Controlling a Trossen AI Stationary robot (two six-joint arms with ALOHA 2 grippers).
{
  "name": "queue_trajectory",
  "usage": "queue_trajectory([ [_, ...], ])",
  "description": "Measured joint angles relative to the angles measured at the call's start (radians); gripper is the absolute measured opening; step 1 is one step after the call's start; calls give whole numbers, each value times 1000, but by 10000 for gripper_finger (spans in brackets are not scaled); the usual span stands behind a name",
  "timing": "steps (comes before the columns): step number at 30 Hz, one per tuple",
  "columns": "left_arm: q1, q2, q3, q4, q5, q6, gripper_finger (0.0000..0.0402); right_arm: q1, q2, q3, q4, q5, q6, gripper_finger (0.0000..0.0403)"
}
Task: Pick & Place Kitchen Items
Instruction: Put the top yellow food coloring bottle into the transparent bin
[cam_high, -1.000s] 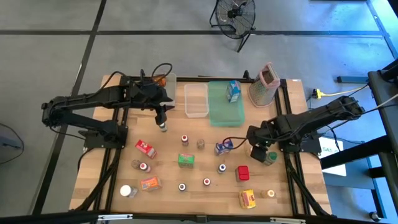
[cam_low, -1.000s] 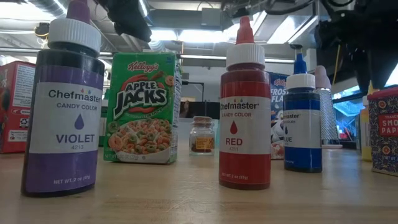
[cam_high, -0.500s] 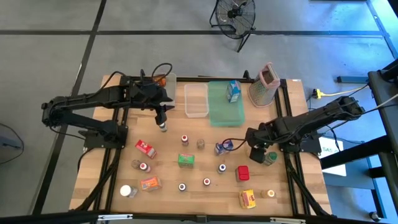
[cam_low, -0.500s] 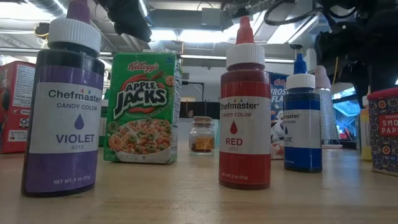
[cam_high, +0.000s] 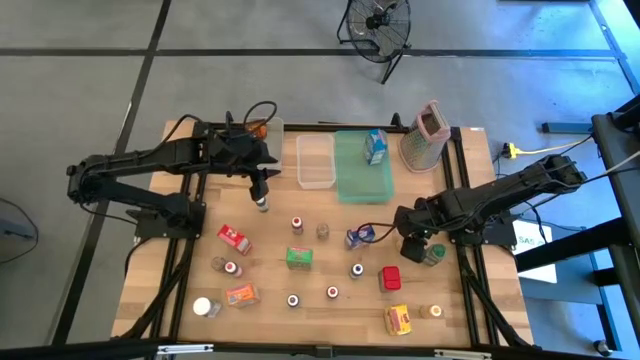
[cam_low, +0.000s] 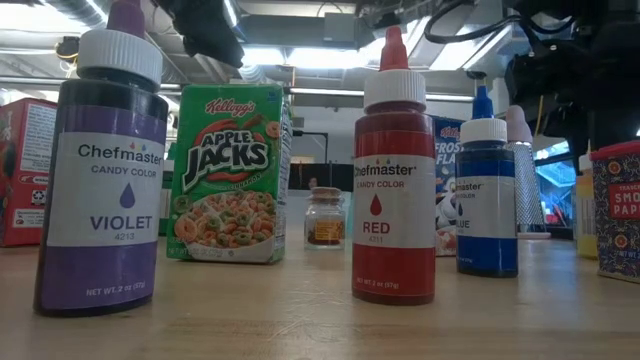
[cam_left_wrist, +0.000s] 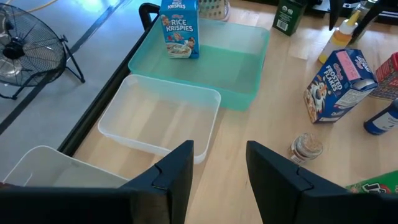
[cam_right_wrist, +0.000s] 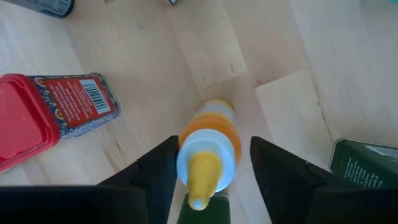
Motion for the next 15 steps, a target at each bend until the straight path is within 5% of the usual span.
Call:
queue_trajectory([
  [8, 0, 0, 0, 0, 0, 0, 143, -1, -3, 3, -4, 12, -1, 128],
  [15, 0, 0, 0, 0, 0, 0, 143, -1, -3, 3, 0, 8, 0, 119],
])
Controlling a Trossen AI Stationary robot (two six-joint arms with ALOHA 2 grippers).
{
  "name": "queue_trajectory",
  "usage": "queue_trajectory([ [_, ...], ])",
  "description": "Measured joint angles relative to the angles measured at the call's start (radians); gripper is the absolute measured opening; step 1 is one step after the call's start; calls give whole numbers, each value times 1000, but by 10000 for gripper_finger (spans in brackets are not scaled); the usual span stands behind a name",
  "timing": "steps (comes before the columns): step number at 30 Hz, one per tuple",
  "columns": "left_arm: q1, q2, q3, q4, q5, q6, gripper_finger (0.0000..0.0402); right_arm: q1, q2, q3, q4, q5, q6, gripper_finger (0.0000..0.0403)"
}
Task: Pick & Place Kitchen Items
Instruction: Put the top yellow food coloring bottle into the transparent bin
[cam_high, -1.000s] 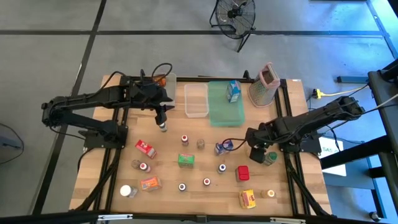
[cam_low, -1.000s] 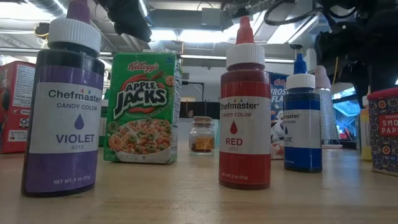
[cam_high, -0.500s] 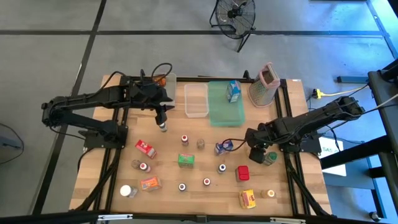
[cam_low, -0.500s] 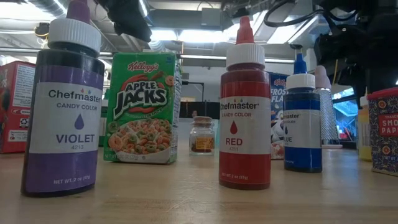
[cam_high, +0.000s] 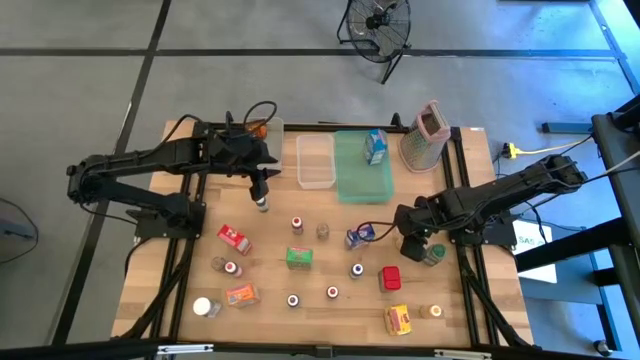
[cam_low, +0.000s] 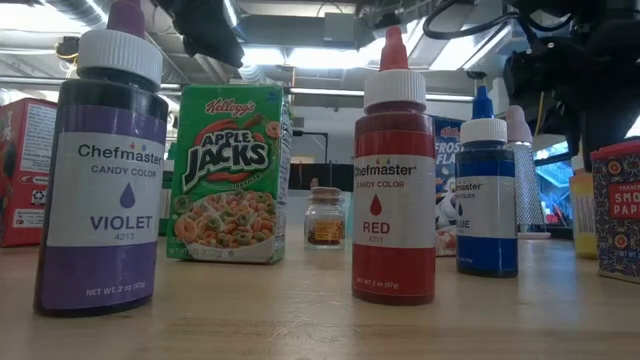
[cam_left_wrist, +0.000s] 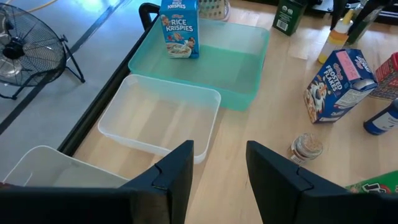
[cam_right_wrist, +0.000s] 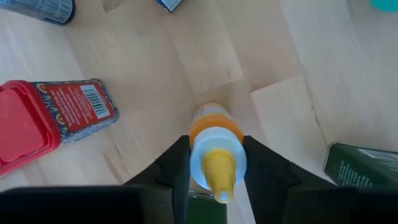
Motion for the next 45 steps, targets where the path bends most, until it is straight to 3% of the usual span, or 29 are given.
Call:
queue_trajectory([
  [10, 0, 0, 0, 0, 0, 0, 143, 0, 4, 12, -13, -5, 19, 120],
  [18, 0, 0, 0, 0, 0, 0, 143, -2, 5, 117, -150, 11, 20, 119],
  [27, 0, 0, 0, -6, 18, 36, 143, -17, 4, 322, -320, 115, 19, 119],
  [35, 0, 0, 0, -47, 34, 69, 143, -111, 27, 511, -454, 160, -18, 119],
  [45, 0, -1, 0, -76, 54, 128, 143, -291, 246, 766, -450, 184, -244, 119],
])
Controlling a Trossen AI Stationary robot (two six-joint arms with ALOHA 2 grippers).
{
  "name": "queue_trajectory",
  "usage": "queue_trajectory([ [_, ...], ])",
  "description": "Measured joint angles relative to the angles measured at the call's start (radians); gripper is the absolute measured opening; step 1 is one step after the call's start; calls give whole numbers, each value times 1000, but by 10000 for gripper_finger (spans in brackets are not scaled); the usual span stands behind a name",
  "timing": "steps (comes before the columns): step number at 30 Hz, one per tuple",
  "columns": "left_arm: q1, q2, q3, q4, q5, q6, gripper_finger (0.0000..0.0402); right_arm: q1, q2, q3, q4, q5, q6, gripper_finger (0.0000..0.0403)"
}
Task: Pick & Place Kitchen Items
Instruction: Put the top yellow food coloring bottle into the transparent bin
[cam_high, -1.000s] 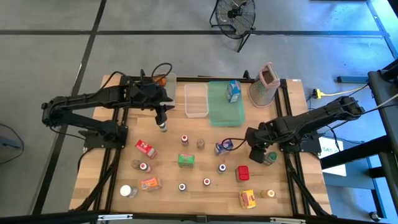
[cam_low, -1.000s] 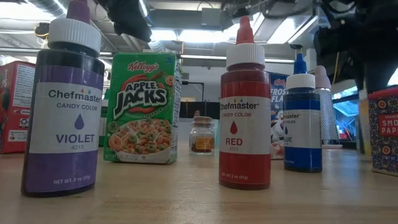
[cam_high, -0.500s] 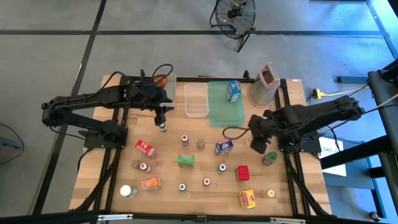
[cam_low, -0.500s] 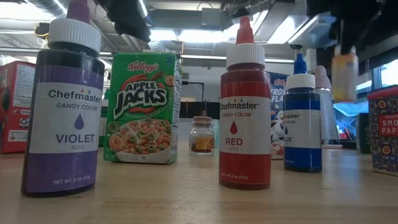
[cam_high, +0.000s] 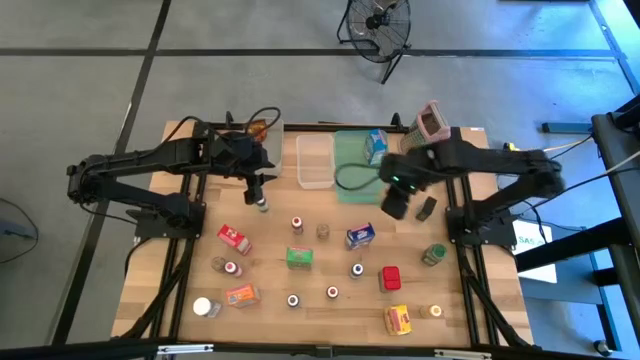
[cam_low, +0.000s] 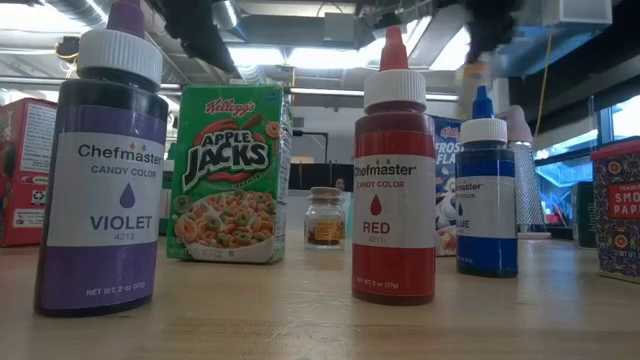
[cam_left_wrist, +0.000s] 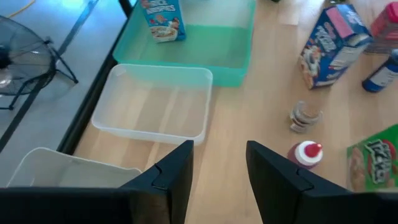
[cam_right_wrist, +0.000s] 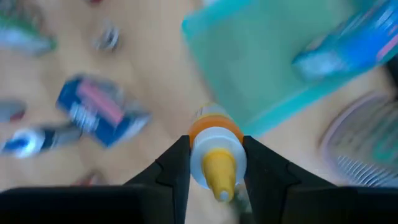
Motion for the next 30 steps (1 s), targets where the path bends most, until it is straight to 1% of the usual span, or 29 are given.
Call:
queue_trajectory([
  [2, 0, 0, 0, -7, 6, 13, 143, -33, 67, 78, 0, 29, -23, 119],
  [6, 0, -5, 0, -38, 7, 22, 143, -96, 206, 240, 3, 33, -110, 119],
  [9, 0, -17, 0, -60, 45, 31, 143, -138, 304, 347, 5, 34, -149, 119],
  [12, -1, -36, 0, -62, 82, 41, 143, -187, 391, 441, 7, 31, -179, 119],
  [16, -10, -74, 0, -60, 82, 41, 143, -252, 480, 542, 22, 29, -221, 119],
  [19, -21, -95, 0, -59, 81, 38, 143, -299, 520, 579, 76, 15, -257, 119],
  [24, -46, -104, 0, -60, 74, 33, 143, -367, 554, 582, 201, -75, -289, 119],
  [27, -60, -105, -20, -36, 74, 34, 143, -392, 580, 582, 234, -85, -308, 119],
  [30, -66, -104, -65, -13, 74, 40, 143, -407, 609, 582, 249, -89, -321, 119],
])
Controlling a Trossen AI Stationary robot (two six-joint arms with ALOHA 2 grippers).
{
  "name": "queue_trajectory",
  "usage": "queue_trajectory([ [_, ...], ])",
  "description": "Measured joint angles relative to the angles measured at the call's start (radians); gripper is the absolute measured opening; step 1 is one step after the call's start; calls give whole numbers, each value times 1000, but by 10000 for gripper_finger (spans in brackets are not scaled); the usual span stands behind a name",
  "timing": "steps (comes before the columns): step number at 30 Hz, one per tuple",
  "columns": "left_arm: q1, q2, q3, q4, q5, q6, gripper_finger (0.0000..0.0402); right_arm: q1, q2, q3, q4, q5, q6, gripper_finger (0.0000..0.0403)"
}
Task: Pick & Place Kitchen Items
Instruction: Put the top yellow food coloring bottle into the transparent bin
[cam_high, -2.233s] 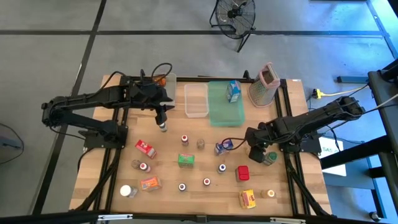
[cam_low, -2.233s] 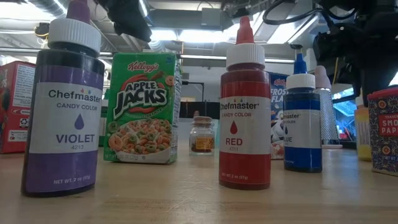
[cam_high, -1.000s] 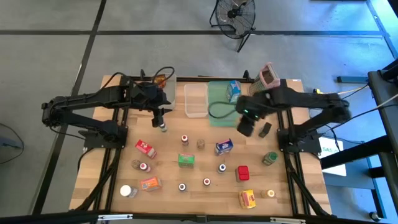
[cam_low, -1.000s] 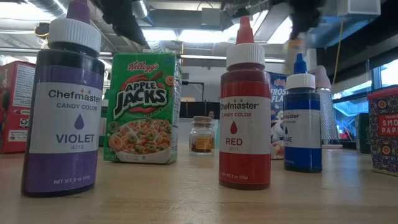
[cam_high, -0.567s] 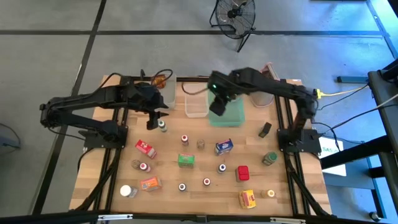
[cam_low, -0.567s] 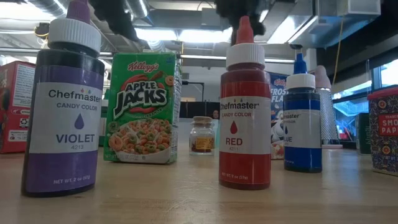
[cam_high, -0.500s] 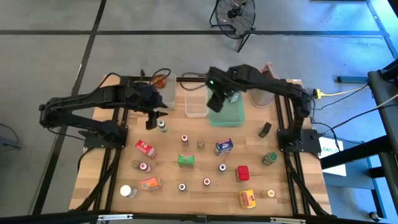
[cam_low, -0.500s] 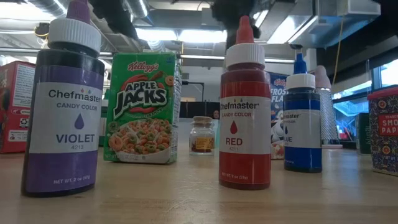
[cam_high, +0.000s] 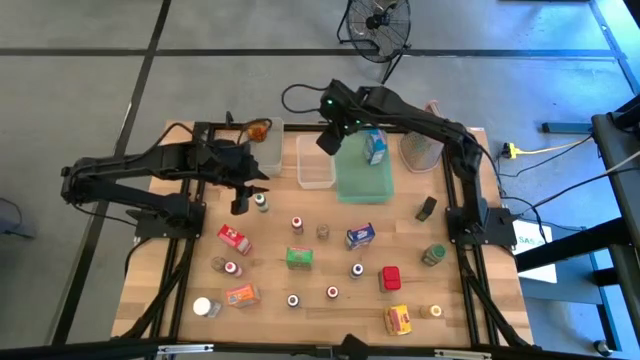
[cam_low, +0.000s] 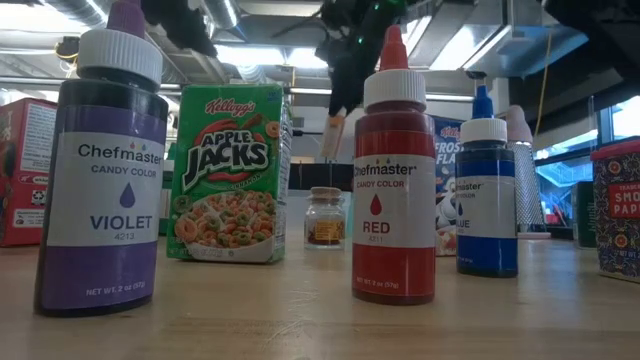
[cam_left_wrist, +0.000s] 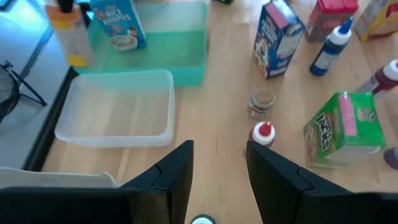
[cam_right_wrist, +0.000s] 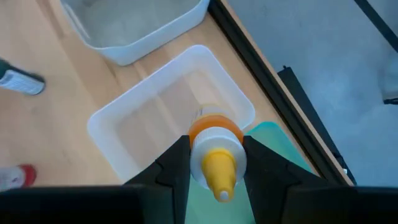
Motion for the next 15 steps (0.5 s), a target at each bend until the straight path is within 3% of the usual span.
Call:
queue_trajectory([
  [7, 0, -1, -95, 121, 1, 1, 143, -11, 77, 0, 49, -1, -24, 119],
  [15, 0, -23, -98, 148, 1, 0, 143, -21, 140, 0, 74, 0, -27, 119],
])
